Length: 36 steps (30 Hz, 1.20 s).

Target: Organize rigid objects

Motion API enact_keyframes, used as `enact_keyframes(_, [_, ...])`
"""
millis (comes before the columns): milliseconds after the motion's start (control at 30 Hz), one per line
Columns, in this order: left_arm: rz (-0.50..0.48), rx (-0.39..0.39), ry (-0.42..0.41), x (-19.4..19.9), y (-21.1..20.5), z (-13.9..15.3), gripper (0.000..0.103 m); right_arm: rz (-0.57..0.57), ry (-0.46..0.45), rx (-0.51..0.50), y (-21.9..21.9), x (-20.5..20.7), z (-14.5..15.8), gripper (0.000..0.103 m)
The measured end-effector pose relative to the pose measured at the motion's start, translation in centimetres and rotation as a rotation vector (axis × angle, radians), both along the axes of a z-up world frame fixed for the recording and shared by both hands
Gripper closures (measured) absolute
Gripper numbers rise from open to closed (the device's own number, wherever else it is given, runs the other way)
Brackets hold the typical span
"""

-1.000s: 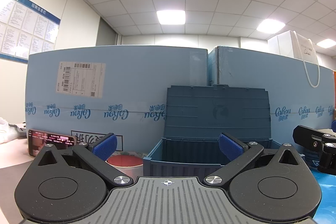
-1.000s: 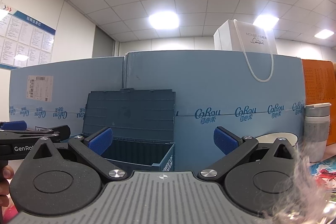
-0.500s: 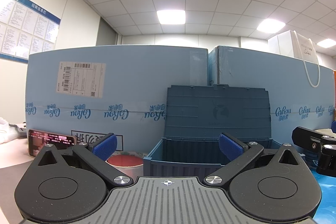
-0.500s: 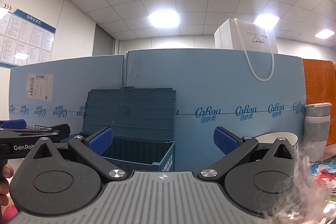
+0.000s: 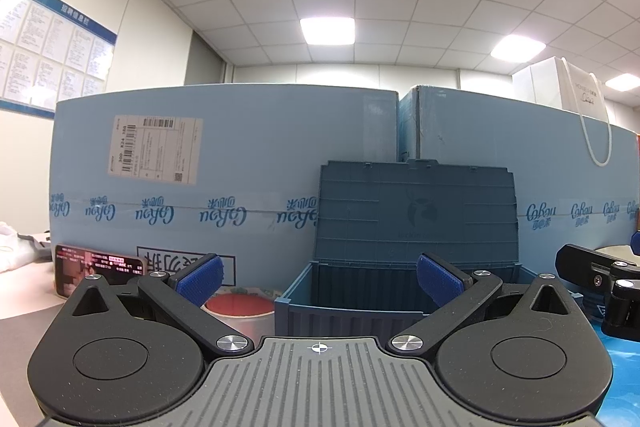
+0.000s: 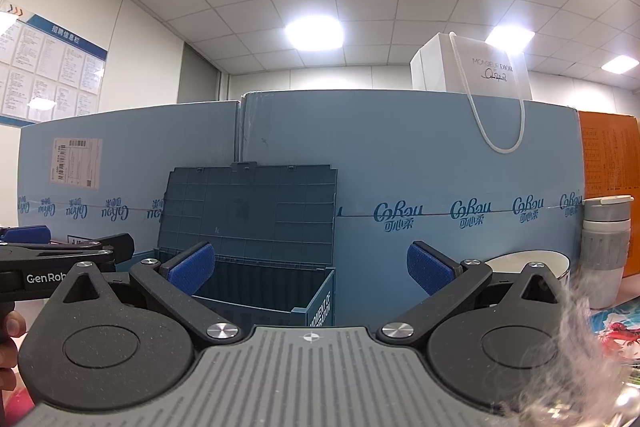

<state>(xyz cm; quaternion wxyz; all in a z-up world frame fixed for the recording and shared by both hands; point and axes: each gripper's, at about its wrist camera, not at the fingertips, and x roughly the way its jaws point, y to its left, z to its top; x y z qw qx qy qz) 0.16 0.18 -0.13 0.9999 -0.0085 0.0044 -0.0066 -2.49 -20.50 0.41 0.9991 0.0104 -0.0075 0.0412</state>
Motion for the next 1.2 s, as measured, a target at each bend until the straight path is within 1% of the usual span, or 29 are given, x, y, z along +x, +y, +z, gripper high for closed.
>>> enact_keyframes(400, [-0.002, 0.002, -0.002, 0.0, 0.0, 0.0, 0.0, 0.016, 0.023, -0.012, 0.2, 0.3, -0.1, 0.0])
enact_keyframes(533, [-0.034, 0.002, -0.004, -0.2, 0.0, 0.0, 0.0, 0.02, 0.03, -0.018, 0.4, 0.4, -0.1, 0.0])
enact_keyframes(667, [-0.094, 0.015, 0.001, -0.3, -0.3, 0.0, 0.0, 0.029, 0.033, -0.022, 0.5, 0.4, 0.0, 0.0])
enact_keyframes(733, [-0.112, 0.014, 0.01, -0.2, -0.3, 0.0, 0.0, 0.022, 0.033, -0.021, 0.5, 0.4, 0.0, 0.0])
enact_keyframes(833, [-0.112, 0.018, 0.009, -0.3, -0.5, 0.0, 0.0, 0.004, 0.029, -0.009, 0.2, 0.3, 0.0, 0.0])
enact_keyframes(900, [-0.107, 0.025, 0.019, -0.4, -0.7, 0.1, 0.0, -0.02, 0.026, -0.001, 0.1, 0.2, 0.0, 0.0])
enact_keyframes(967, [-0.109, 0.013, 0.035, -0.6, -0.9, 0.3, 0.0, -0.055, 0.024, 0.012, 0.0, -0.2, 0.1, 0.0])
enact_keyframes(1067, [-0.169, -0.021, 0.031, -1.4, -1.0, 0.7, 0.0, -0.072, 0.041, 0.051, -0.7, -1.2, 0.4, 0.0])
enact_keyframes(1200, [-0.172, -0.012, 0.024, -2.5, -2.3, 1.7, 0.0, -0.082, 0.058, 0.063, -1.8, -3.0, 1.1, 0.0])
